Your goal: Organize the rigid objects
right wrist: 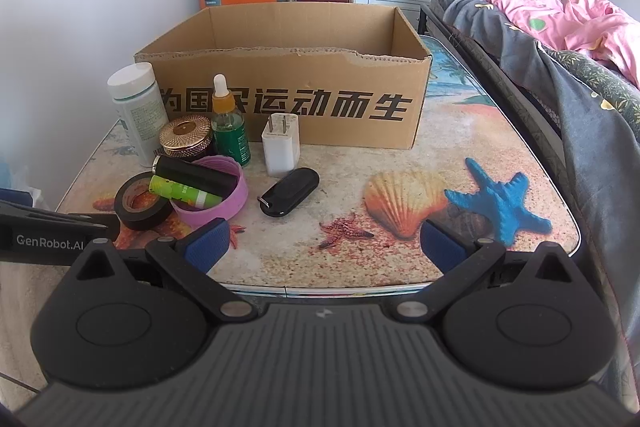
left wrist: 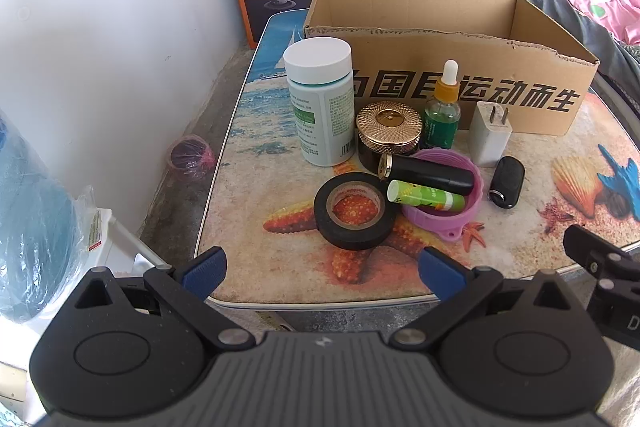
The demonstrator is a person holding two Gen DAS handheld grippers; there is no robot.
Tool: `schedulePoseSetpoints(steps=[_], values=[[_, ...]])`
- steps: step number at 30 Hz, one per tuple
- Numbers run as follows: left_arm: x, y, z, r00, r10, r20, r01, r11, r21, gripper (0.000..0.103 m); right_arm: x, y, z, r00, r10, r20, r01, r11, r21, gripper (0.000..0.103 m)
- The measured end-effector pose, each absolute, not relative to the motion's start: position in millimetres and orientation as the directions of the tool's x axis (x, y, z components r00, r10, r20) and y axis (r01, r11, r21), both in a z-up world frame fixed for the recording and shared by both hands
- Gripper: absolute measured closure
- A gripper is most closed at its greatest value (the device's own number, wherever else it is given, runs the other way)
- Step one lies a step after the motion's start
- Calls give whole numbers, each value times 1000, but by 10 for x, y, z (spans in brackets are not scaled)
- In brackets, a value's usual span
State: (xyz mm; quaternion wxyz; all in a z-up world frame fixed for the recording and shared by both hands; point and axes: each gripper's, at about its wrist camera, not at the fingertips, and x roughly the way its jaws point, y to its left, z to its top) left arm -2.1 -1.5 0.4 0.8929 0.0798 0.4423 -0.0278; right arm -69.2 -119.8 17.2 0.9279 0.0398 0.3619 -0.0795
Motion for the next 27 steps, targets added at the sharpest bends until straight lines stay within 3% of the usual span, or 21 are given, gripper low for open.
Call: schedulePoseSetpoints(steps=[27], values=[[-14,27,1,601,22,-799,114,987,112,0,-696,-1165,199,733,-111,-671,170,985,23,1]])
